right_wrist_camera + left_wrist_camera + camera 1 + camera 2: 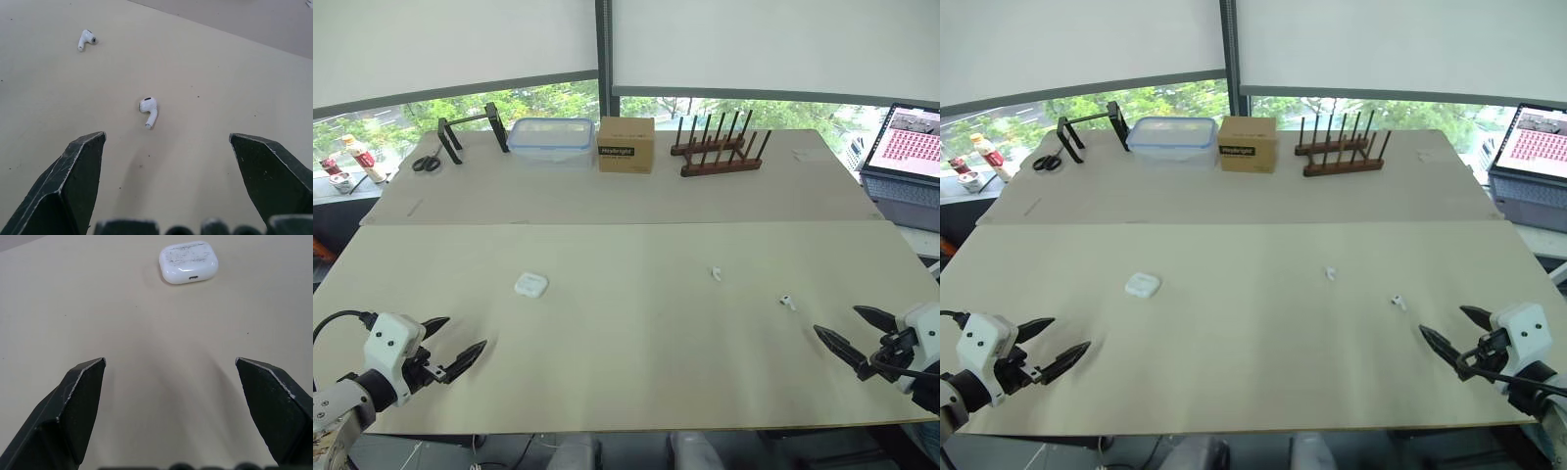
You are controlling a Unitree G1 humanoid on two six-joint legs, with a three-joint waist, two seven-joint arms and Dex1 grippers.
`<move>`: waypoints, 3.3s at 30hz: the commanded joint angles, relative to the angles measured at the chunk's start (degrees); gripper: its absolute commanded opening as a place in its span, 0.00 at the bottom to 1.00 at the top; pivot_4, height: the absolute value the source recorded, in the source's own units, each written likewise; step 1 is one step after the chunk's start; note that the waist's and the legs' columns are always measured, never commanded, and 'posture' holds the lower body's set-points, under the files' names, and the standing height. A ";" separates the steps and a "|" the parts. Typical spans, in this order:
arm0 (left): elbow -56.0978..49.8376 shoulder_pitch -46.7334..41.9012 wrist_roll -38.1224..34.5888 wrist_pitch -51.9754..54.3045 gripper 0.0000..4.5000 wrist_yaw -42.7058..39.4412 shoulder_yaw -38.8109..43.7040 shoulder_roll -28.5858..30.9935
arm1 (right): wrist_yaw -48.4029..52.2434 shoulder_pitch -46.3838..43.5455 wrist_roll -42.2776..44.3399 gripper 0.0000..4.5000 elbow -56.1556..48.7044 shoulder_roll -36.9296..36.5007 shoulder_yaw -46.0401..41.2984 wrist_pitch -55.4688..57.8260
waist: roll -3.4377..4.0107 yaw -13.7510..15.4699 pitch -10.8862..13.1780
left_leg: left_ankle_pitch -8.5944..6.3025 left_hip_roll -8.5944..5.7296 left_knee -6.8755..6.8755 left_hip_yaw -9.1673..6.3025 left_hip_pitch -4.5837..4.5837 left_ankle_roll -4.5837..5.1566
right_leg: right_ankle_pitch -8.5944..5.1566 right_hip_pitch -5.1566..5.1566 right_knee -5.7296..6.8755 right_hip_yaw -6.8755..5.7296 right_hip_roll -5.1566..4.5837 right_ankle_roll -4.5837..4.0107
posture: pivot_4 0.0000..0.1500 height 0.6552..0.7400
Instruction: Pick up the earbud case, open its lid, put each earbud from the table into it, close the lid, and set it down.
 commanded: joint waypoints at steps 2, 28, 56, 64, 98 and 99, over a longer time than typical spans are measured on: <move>1.48 -0.96 0.51 -4.91 1.00 -1.84 1.87 0.07 | 0.01 -0.01 -0.90 1.00 -1.36 0.12 -0.65 -2.54 | 0.00 0.03 0.00 | 0.00 0.00 0.00 0.00 0.00 0.00 | 0.00 0.00 0.00 0.00 0.00 0.00 | 1.00 1.00; 7.48 -18.33 1.95 0.62 1.00 4.16 -9.32 -4.77 | 5.24 -10.77 4.00 1.00 -23.34 -4.85 16.71 9.12 | 0.00 -0.16 0.00 | 0.00 -0.02 0.02 -0.04 0.01 -0.01 | 0.02 -0.04 0.06 0.00 0.00 0.00 | 1.00 1.00; 16.13 -30.65 6.21 10.77 0.95 12.19 -18.99 -12.41 | 13.95 -36.26 8.45 1.00 -21.36 -4.52 32.58 18.14 | -0.02 0.34 0.00 | 0.02 -0.14 0.03 -0.17 -0.06 -0.04 | 0.04 -0.15 0.10 -0.13 -0.06 0.00 | 1.00 1.00; 13.68 -27.06 4.87 14.56 0.57 9.39 -18.03 -9.36 | 14.86 -41.12 8.64 1.00 -20.29 -3.64 33.65 18.71 | 0.01 -0.07 -0.02 | 0.02 -0.13 0.00 -0.17 -0.04 -0.04 | 0.04 -0.15 0.05 -0.13 -0.08 0.00 | 1.00 1.00; 12.65 -45.30 9.15 -35.12 0.57 -17.49 -33.78 -15.37 | -25.42 -58.83 40.92 0.94 -10.62 21.67 18.16 82.27 | -0.07 -0.16 0.01 | 0.28 -0.27 0.09 -0.20 -1.20 -0.07 | 0.38 -1.34 0.19 -0.22 -0.06 -0.10 | 1.00 1.00; 12.56 -45.27 9.10 -35.15 0.57 -17.31 -33.81 -15.35 | -25.69 -58.83 41.28 0.87 -10.22 21.67 18.08 82.28 | -0.07 -0.18 0.01 | 0.28 -0.27 0.09 -0.20 -1.20 -0.07 | 0.38 -1.34 0.19 -0.22 -0.06 -0.10 | 1.00 1.00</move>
